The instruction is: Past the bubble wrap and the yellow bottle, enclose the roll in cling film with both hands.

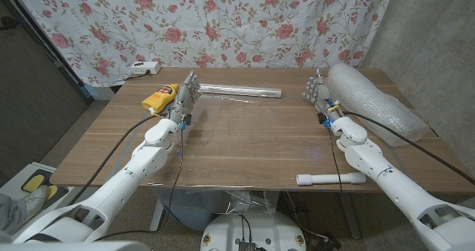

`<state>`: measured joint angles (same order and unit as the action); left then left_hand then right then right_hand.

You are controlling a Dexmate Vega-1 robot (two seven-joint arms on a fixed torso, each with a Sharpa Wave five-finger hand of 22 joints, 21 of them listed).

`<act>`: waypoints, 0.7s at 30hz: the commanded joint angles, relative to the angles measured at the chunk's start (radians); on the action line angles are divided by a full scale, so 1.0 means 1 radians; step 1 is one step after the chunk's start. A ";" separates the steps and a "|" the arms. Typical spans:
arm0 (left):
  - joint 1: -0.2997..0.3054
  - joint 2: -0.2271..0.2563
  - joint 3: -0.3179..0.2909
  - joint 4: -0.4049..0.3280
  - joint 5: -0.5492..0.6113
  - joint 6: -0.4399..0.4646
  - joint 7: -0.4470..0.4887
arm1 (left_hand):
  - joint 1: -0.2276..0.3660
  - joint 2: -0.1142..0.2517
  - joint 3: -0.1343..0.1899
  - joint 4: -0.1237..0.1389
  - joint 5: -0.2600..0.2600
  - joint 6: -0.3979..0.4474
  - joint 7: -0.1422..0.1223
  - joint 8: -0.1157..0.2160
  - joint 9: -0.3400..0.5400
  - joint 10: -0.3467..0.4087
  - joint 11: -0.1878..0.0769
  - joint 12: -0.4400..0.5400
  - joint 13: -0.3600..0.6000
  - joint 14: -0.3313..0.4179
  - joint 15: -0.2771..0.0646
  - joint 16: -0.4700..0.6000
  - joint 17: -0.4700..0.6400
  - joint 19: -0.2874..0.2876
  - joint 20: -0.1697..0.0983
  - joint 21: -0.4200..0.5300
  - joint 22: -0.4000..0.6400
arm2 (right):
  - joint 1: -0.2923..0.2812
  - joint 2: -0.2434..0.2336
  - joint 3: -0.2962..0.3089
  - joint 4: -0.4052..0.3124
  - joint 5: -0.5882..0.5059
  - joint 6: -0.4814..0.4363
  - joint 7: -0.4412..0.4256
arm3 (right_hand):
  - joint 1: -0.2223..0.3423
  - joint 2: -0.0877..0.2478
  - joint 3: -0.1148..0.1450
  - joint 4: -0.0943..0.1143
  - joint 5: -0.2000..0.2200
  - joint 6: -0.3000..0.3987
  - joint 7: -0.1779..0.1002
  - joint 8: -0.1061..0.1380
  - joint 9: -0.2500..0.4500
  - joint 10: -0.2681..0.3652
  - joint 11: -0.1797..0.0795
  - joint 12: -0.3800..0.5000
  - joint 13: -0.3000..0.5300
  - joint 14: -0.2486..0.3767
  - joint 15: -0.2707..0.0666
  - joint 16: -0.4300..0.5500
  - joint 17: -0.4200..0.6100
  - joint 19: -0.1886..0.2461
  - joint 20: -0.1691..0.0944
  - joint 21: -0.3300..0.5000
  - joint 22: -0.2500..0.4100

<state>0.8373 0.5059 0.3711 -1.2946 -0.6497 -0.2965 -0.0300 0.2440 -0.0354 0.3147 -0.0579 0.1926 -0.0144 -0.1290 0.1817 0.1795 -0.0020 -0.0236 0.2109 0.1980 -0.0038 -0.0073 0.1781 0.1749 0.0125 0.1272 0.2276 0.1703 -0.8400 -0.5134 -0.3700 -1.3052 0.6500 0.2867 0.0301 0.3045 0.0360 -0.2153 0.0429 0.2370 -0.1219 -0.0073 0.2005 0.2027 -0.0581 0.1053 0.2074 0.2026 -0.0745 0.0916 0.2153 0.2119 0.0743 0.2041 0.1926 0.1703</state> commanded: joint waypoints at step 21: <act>-0.001 -0.014 0.006 0.010 0.008 -0.018 -0.003 | 0.011 0.003 0.005 -0.005 0.006 -0.002 -0.008 0.007 0.002 0.003 -0.010 0.006 0.003 -0.011 0.001 0.008 0.005 0.004 0.002 -0.002 0.006 | -0.031 -0.042 0.009 -0.053 -0.018 0.004 -0.003 | 0.020 0.006 0.000 -0.005 0.004 -0.013 0.001 0.005 0.004 0.017 0.007 0.011 0.005 -0.007 -0.001 0.002 0.002 -0.003 0.007 0.002 0.004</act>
<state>0.8225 0.4851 0.3757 -1.2729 -0.6485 -0.3090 -0.0346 0.2439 -0.0354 0.3146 -0.0579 0.1926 -0.0144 -0.1288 0.1817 0.1794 -0.0020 -0.0234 0.2109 0.1979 -0.0038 -0.0073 0.1781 0.1747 0.0125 0.1270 0.2276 0.1750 -0.8493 -0.5292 -0.3634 -1.3173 0.6572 0.2803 0.0368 0.3096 0.0412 -0.2152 0.0429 0.2369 -0.1218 -0.0072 0.2004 0.2025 -0.0508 0.1123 0.2112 0.2024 -0.0750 0.0911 0.2153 0.2117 0.0744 0.2038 0.1925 0.1702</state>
